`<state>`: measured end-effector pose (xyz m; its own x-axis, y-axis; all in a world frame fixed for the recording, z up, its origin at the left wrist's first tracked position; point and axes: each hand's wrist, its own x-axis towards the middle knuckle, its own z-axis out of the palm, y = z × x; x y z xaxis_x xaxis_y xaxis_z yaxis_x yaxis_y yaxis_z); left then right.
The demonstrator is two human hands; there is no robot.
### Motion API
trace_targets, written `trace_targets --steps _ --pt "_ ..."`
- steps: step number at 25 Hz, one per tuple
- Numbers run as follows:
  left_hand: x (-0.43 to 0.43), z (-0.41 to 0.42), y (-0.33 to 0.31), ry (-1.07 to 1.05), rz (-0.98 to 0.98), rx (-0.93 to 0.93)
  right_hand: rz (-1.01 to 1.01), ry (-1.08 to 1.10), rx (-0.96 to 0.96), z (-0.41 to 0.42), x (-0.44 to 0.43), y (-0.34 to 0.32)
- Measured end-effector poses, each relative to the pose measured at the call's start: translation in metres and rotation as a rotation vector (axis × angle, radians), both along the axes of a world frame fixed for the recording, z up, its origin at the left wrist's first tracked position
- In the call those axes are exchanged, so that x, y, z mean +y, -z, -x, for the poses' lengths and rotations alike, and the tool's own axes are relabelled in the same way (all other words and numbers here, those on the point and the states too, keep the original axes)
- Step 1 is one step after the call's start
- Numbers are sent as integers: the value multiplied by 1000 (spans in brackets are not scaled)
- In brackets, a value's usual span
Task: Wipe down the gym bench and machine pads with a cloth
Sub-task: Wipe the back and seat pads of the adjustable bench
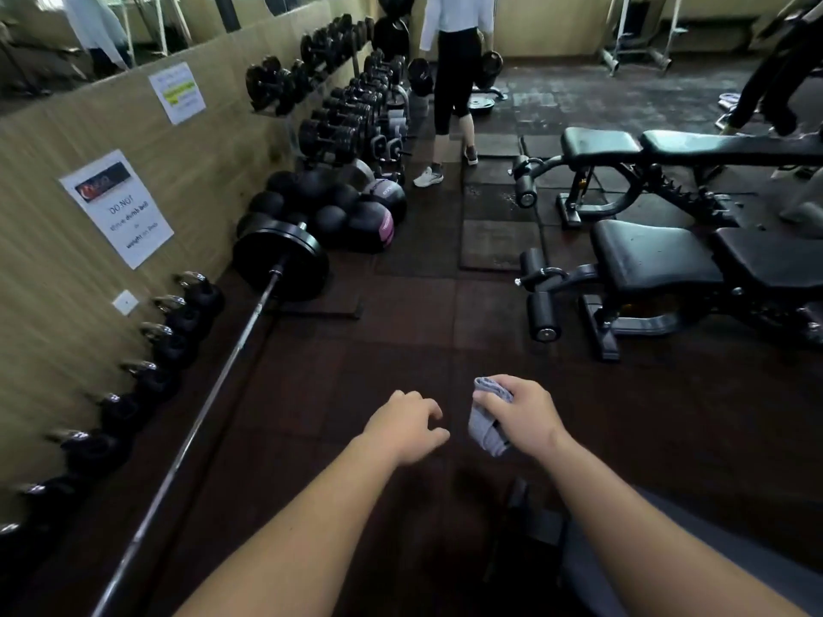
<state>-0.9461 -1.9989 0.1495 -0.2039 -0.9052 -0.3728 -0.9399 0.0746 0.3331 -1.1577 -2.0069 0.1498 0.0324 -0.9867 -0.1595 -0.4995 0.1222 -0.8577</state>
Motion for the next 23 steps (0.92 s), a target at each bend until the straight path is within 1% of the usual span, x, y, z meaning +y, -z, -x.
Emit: trace_targets --steps 4,7,10,15,19,23 --pt "-47 -62 -16 39 43 -141 9 29 -71 -53 -50 -14" --pt "-91 -82 -22 61 69 -180 13 55 -125 -67 -92 -16" --pt "-153 -86 -22 123 77 -203 18 110 -144 -66 -145 -9" --pt "-284 -55 -17 240 120 -221 59 211 -144 -35 -250 3" --pt "-396 -3 -23 339 114 -216 50 335 -143 17 -337 -6" --pt "-484 59 -31 466 122 -177 59 484 -116 75 -396 -19"
